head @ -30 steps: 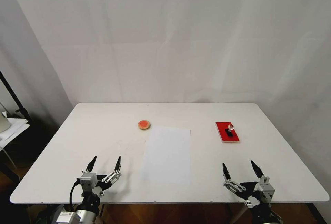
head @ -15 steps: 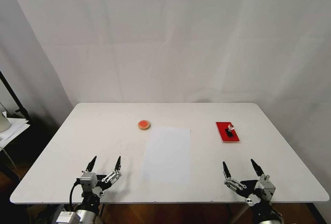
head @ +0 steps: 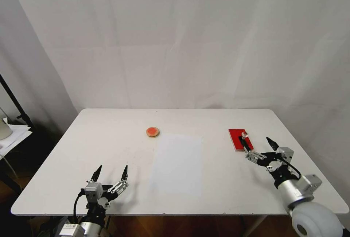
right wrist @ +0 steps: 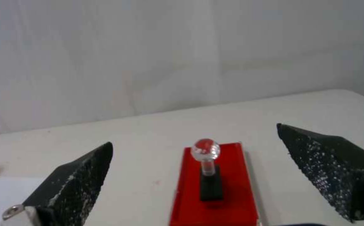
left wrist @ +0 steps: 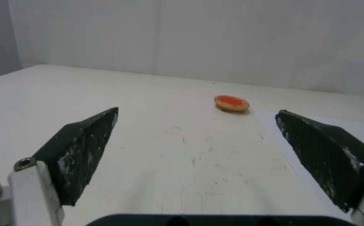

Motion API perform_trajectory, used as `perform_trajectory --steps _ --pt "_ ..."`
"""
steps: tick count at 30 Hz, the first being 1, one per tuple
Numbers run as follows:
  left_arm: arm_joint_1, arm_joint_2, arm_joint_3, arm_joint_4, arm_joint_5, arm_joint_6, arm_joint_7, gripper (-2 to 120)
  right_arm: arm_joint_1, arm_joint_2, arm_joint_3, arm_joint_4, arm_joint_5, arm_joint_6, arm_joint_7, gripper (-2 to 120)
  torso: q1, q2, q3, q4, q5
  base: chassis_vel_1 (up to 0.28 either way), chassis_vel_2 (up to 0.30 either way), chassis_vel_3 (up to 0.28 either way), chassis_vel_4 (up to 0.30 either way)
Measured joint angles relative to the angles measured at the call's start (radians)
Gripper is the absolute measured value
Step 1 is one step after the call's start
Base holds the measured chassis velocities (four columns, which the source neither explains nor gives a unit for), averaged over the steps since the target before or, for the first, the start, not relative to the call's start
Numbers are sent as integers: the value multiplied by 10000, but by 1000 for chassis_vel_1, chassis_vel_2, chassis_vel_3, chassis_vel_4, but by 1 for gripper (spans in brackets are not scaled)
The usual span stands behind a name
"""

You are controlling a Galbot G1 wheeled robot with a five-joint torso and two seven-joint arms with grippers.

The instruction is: Pick up the stamp from the ink pad and place it onto another ink pad.

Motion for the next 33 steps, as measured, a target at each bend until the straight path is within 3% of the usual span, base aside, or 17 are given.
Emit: perform_trajectory --steps 12,21,26,33 --pt "0 0 0 0 0 0 0 100 2053 93 -1714 -1799 217 -78 -145 100 -2 0 -1 1 0 0 0 0 0" --pt "0 0 0 0 0 0 1 100 2688 370 -2224 -2416 97 -169 -77 100 -2 0 -1 0 -1 0 0 0 0" --pt "0 0 0 0 0 0 1 100 2833 464 -2359 -2681 57 -174 -76 94 -2 0 -1 -1 -1 0 0 0 0" --pt "0 0 0 0 0 0 0 100 3045 638 -2372 -3009 61 -123 -130 73 -2 0 -1 0 -1 0 0 0 0"
